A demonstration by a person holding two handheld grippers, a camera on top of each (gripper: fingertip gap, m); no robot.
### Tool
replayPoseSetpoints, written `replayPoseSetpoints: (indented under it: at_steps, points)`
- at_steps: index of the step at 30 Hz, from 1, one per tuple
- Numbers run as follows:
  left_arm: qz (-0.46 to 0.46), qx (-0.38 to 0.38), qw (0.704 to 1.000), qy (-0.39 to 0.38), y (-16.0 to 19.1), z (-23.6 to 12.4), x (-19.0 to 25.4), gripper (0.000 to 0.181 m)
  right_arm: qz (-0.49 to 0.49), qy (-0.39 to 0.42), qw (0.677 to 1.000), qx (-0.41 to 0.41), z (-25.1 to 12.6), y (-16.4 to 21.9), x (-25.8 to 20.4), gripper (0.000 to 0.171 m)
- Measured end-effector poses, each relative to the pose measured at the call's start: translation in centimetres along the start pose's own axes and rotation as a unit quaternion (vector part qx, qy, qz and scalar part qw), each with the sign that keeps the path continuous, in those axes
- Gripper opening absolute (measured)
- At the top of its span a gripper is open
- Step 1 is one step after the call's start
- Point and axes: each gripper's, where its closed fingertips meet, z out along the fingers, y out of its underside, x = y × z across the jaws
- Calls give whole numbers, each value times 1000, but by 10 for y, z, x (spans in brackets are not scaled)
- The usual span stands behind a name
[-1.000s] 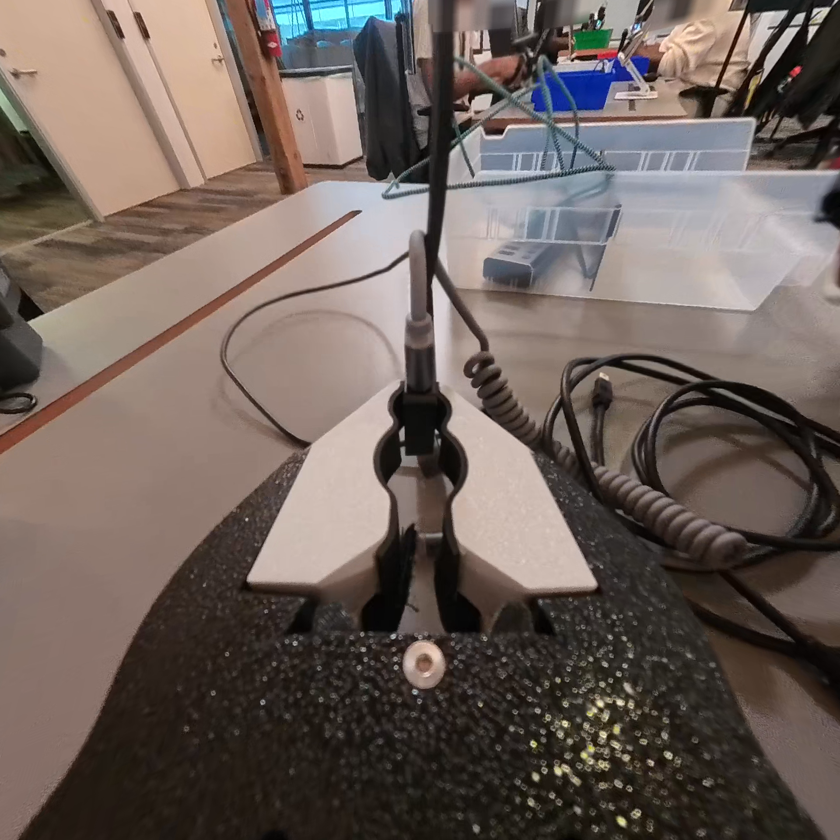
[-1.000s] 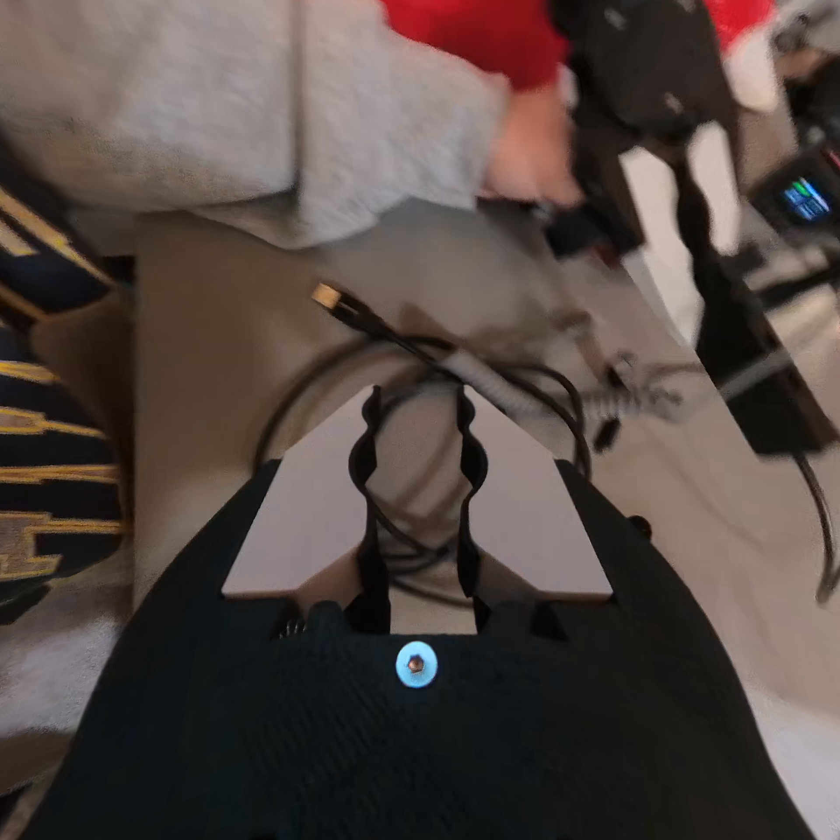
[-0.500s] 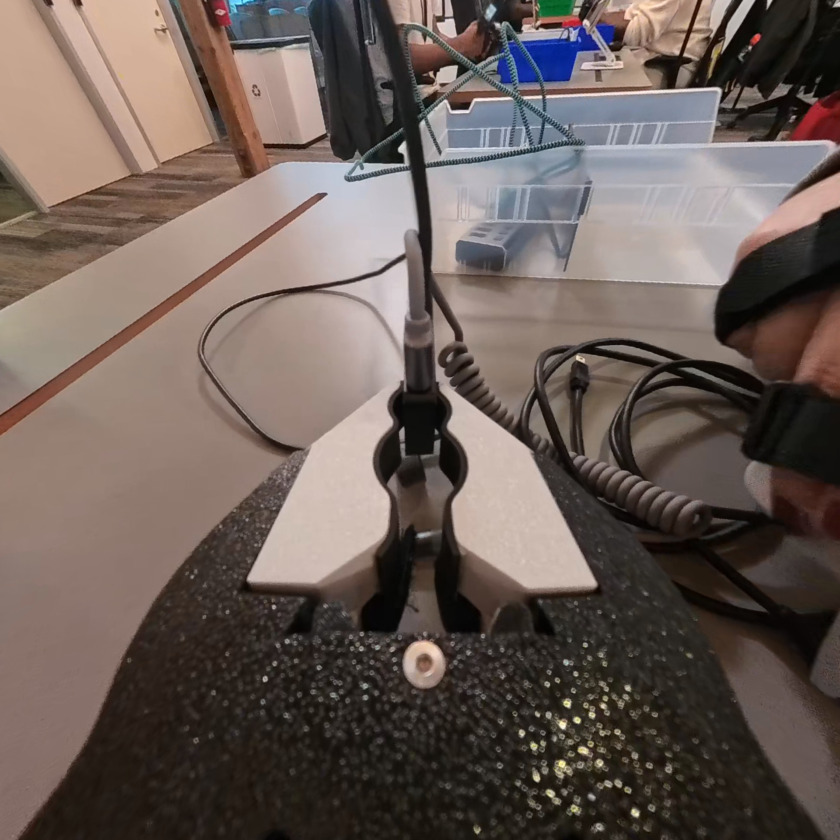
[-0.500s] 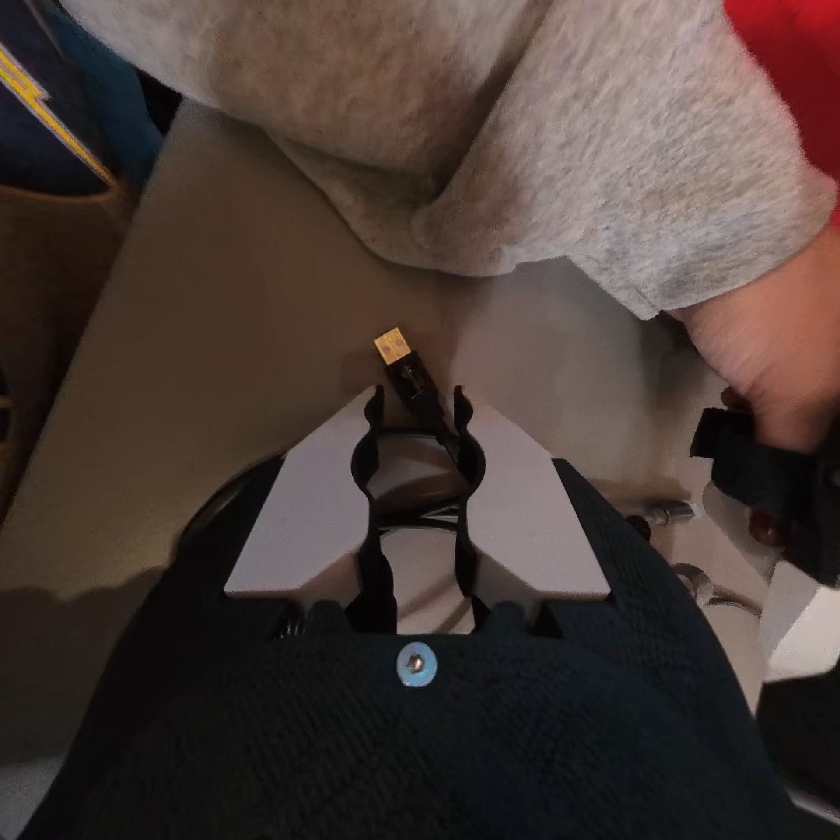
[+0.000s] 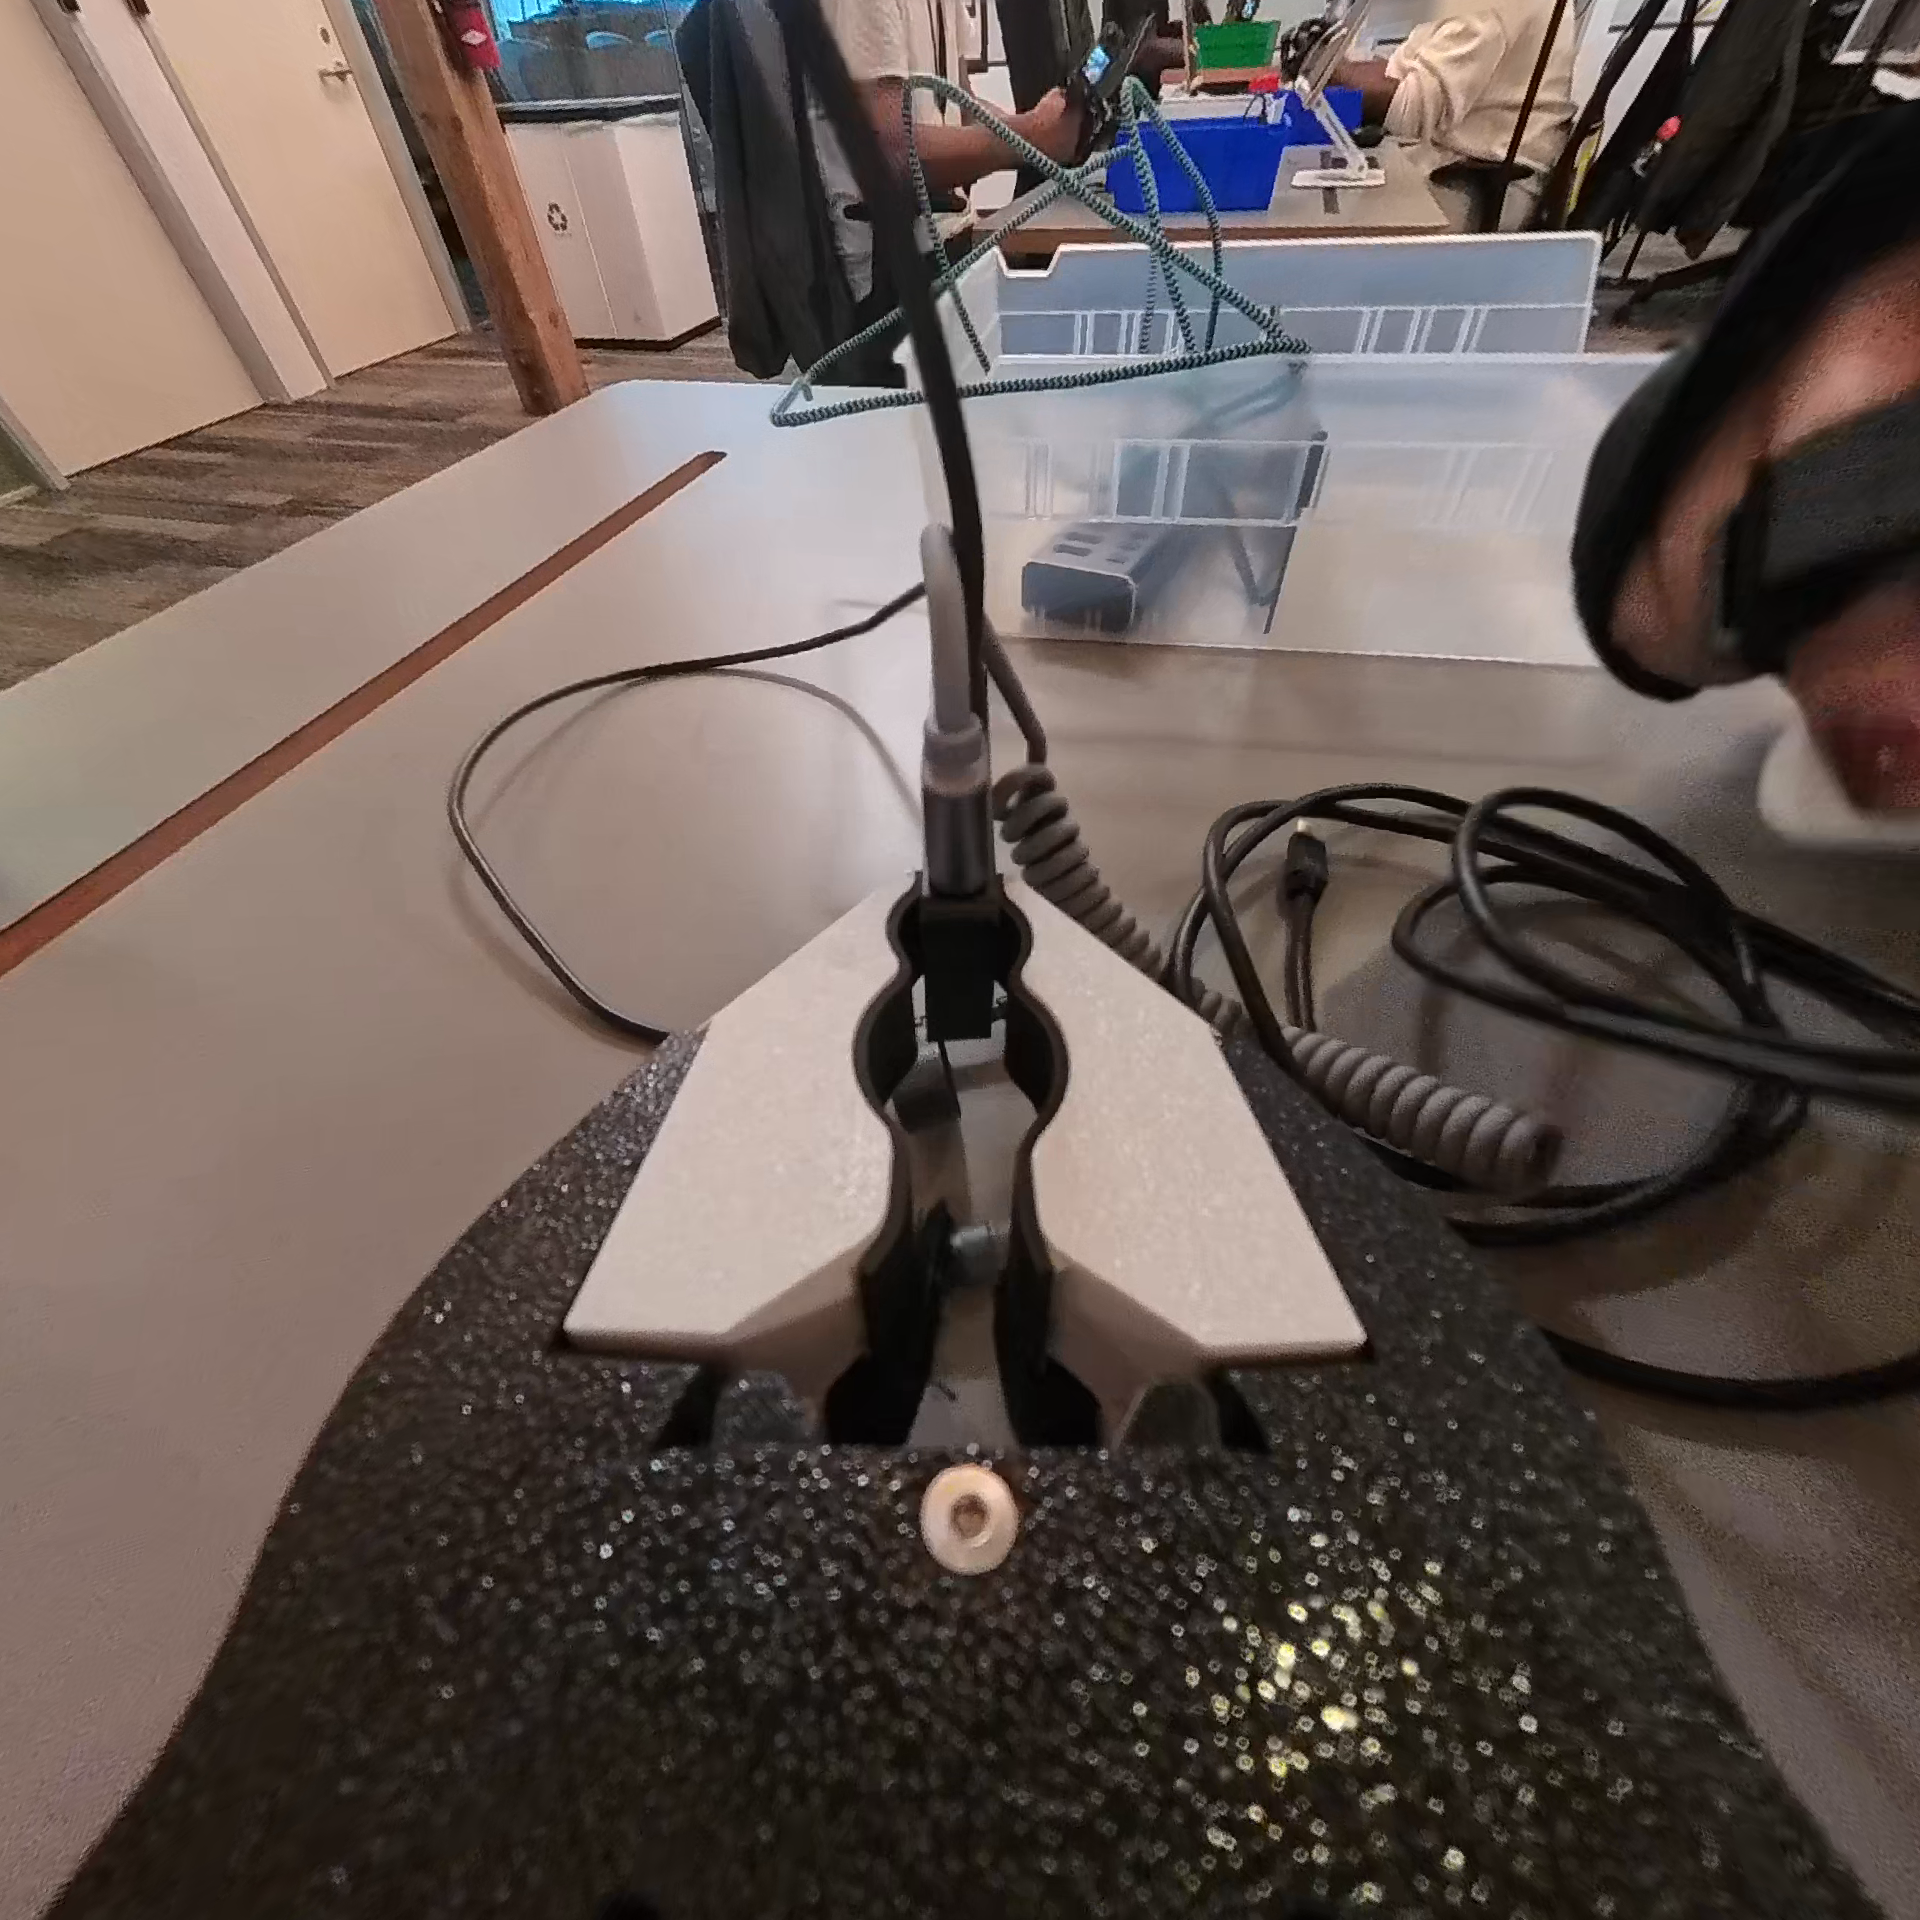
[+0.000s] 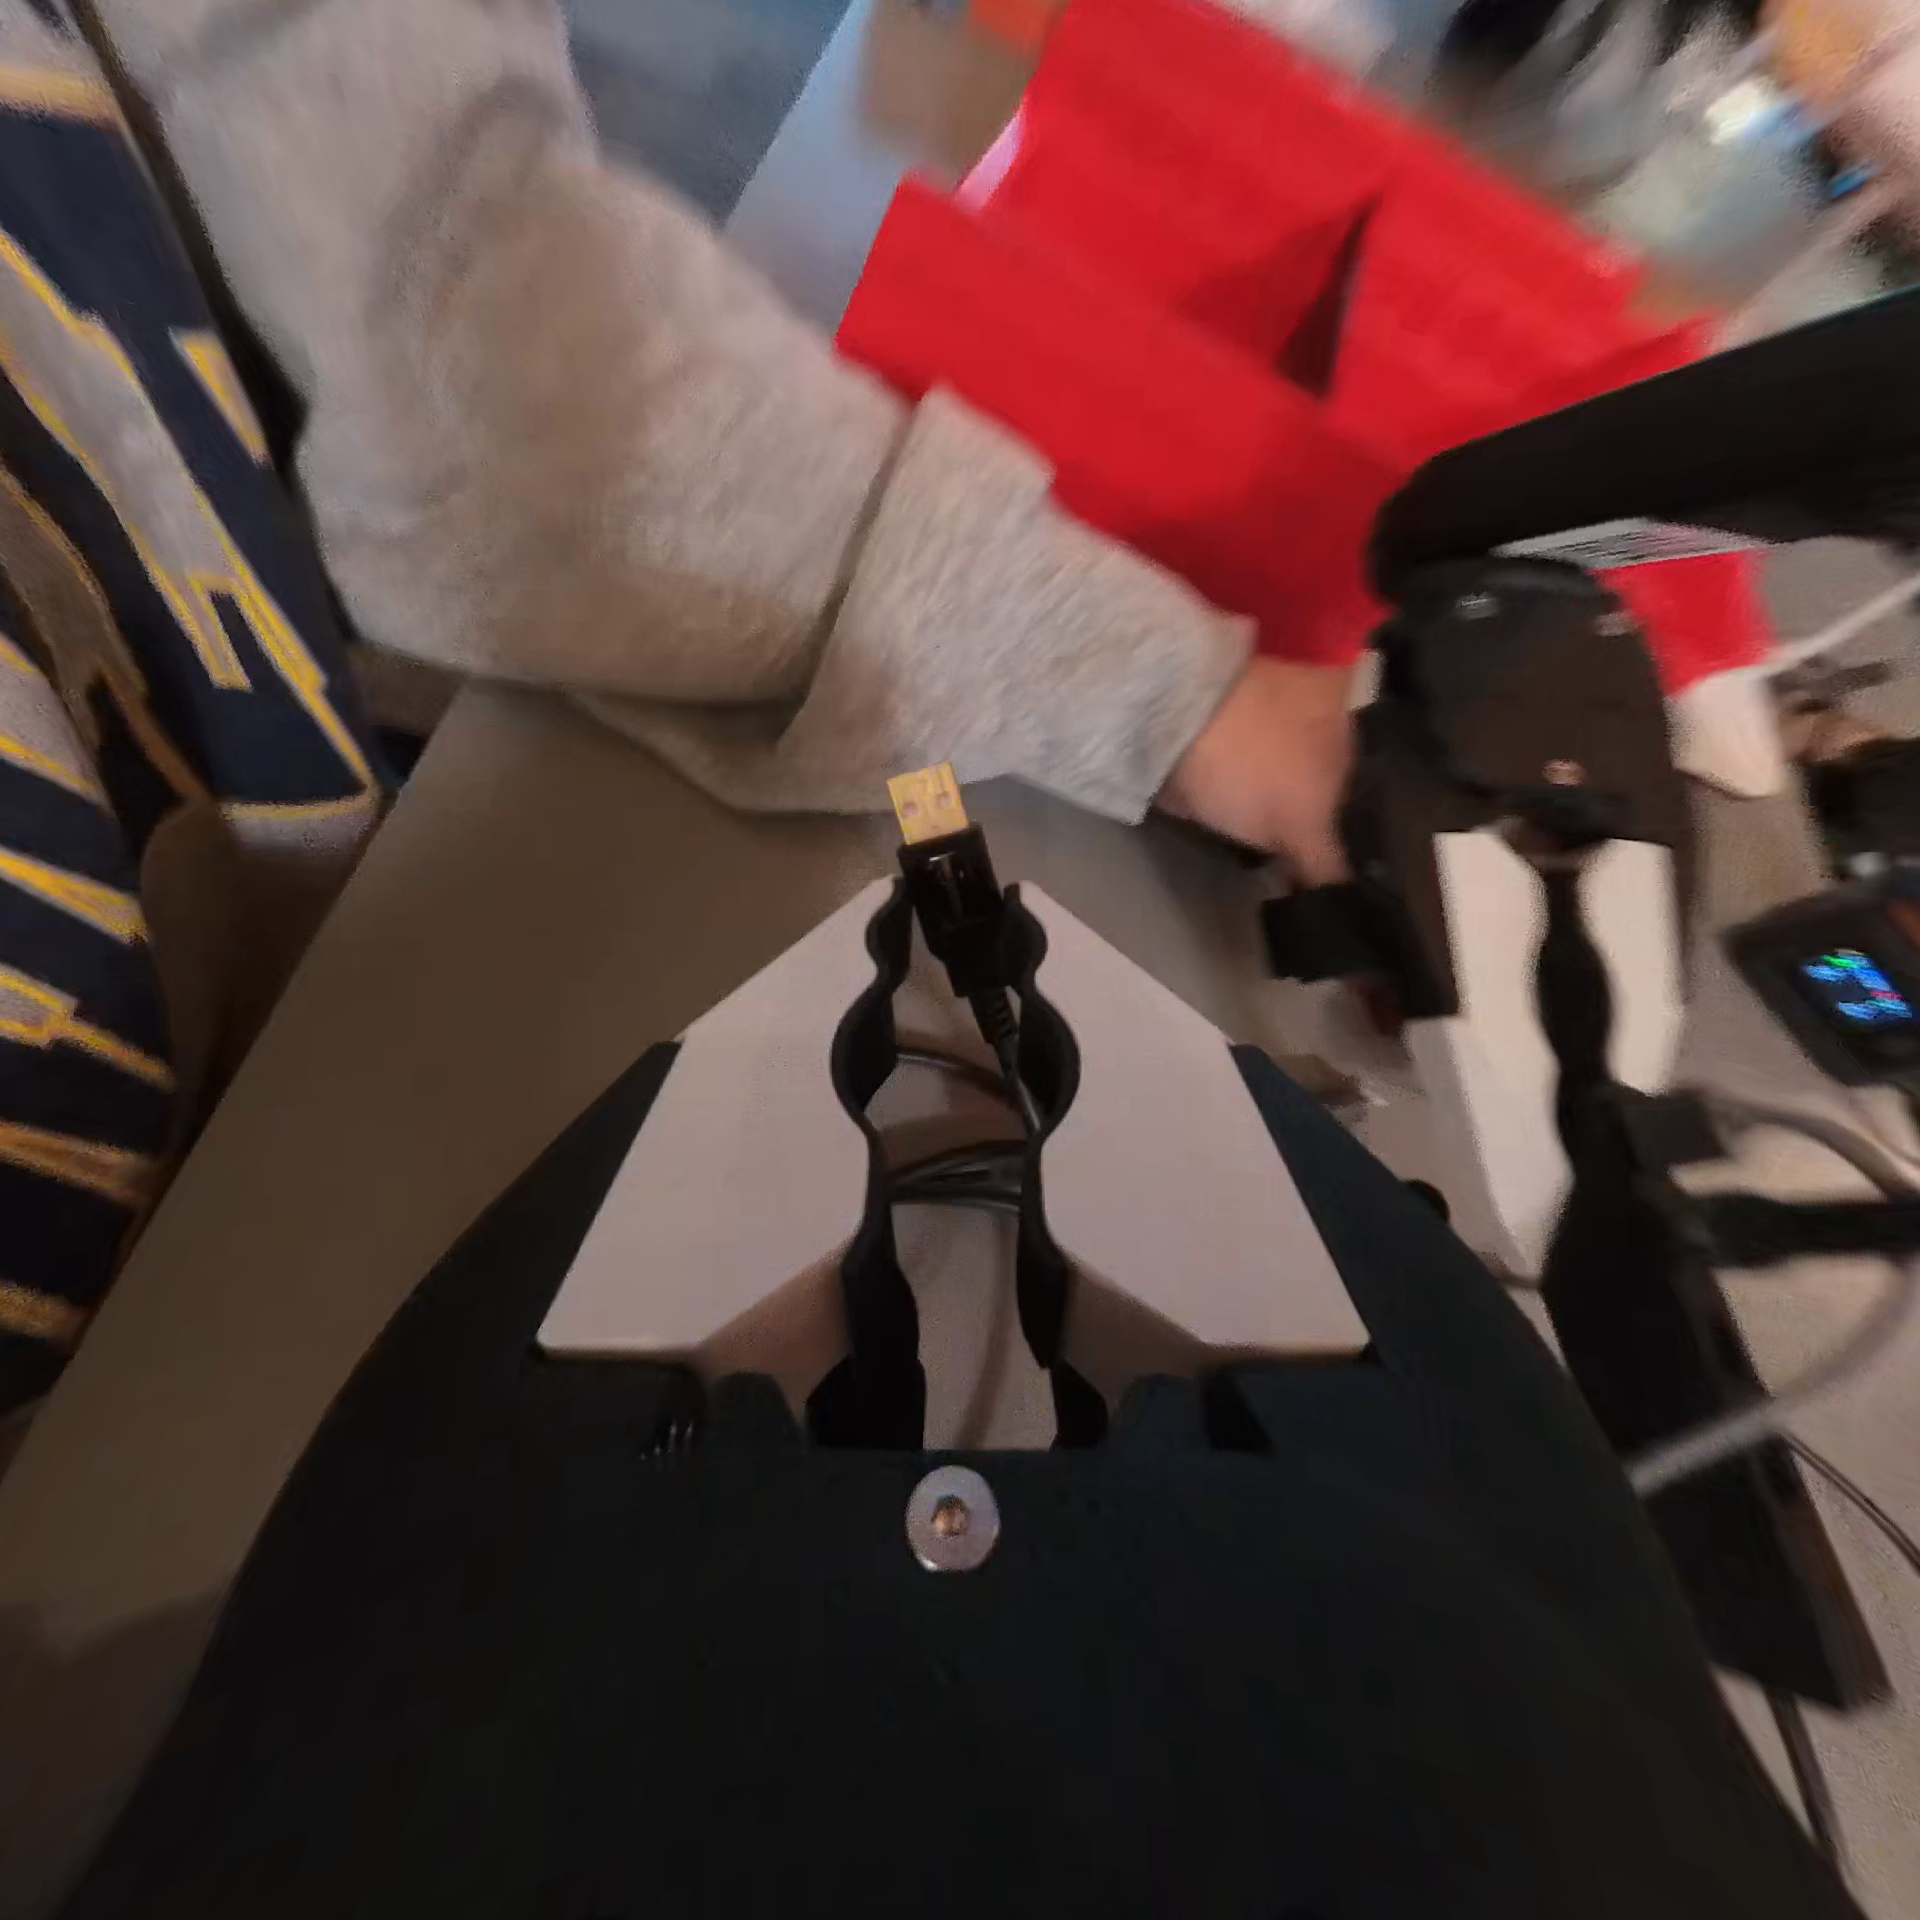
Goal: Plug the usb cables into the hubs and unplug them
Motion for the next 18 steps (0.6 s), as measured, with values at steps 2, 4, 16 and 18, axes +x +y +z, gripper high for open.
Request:
replayPoseSetpoints:
  at_steps: [2, 4, 16, 18]
  points:
    - [-3, 2, 1000, 1, -1, 0, 0, 8, 12, 40, 998, 48, -22, -9, 8, 16]
    - [-4, 2, 1000, 3, 0, 0, 0, 8, 20, 68, 995, 74, -40, -14, 13, 16]
    - [31, -11, 999, 21, 3, 3, 11, 9, -10, 233, 972, 7, -88, 3, 54, 15]
    - [51, -9, 998, 21, 2, 3, 14, 9, -18, 262, 965, -7, -92, 6, 61, 15]
